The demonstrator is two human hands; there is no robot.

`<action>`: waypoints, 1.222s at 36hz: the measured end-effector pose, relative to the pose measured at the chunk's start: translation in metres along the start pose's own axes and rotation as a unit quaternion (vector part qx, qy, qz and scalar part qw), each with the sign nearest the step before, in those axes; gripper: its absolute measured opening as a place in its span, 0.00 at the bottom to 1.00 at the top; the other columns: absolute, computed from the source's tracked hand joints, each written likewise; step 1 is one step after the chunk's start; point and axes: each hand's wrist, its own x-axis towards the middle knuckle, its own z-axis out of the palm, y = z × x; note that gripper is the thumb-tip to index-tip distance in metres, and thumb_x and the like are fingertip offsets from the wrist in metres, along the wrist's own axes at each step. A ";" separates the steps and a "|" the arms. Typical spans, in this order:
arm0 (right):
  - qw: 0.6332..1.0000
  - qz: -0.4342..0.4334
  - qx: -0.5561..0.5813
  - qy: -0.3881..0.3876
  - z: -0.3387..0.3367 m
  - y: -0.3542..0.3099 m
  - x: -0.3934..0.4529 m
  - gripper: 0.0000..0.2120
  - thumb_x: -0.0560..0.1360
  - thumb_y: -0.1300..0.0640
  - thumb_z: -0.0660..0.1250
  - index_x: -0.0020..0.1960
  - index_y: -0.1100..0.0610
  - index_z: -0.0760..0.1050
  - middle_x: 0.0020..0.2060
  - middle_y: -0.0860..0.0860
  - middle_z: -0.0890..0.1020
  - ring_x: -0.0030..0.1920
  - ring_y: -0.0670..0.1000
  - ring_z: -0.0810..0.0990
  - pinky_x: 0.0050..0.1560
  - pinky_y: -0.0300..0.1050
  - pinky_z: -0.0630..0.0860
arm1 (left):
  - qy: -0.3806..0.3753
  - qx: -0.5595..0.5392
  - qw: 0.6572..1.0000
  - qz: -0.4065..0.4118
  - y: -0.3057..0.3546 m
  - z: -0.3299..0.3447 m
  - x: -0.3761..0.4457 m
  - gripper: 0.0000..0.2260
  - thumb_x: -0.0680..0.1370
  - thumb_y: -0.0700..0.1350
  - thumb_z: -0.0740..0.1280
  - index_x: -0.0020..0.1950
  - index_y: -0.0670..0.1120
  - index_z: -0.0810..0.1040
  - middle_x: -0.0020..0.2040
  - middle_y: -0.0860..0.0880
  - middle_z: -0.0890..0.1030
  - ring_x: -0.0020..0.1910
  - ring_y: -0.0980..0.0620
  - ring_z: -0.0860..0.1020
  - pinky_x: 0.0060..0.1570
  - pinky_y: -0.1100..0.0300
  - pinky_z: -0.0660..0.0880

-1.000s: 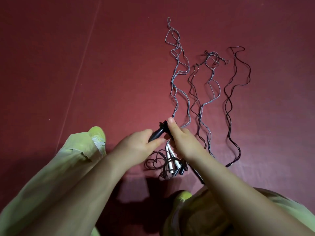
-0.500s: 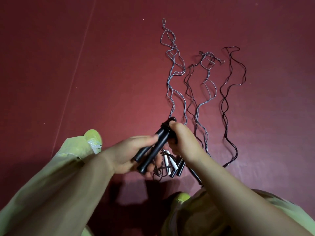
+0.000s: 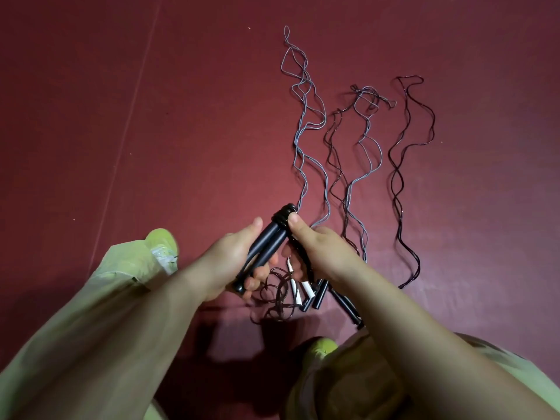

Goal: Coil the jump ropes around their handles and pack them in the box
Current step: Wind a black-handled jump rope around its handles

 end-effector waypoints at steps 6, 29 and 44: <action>0.991 -0.031 -0.104 0.077 0.007 0.002 0.001 0.33 0.79 0.36 0.51 0.30 0.58 0.77 0.27 0.55 0.80 0.24 0.45 0.74 0.34 0.41 0.69 | 0.070 0.050 0.996 0.029 -0.002 0.004 0.007 0.25 0.82 0.58 0.49 0.39 0.42 0.75 0.25 0.49 0.70 0.22 0.52 0.65 0.28 0.60 0.64; 0.997 -0.056 0.012 0.057 0.007 0.005 0.001 0.26 0.76 0.38 0.56 0.25 0.51 0.62 0.18 0.42 0.62 0.20 0.43 0.59 0.31 0.44 0.56 | 0.075 0.275 0.951 0.124 0.004 0.009 0.007 0.23 0.63 0.68 0.62 0.37 0.47 0.66 0.28 0.56 0.66 0.28 0.54 0.64 0.33 0.55 0.61; 0.989 -0.122 0.078 -0.028 -0.006 -0.010 -0.005 0.21 0.73 0.37 0.54 0.34 0.54 0.60 0.26 0.49 0.60 0.25 0.50 0.60 0.30 0.46 0.55 | -0.200 -0.194 0.955 -0.100 0.016 0.007 -0.006 0.27 0.72 0.66 0.51 0.38 0.44 0.75 0.23 0.50 0.65 0.18 0.56 0.60 0.24 0.64 0.63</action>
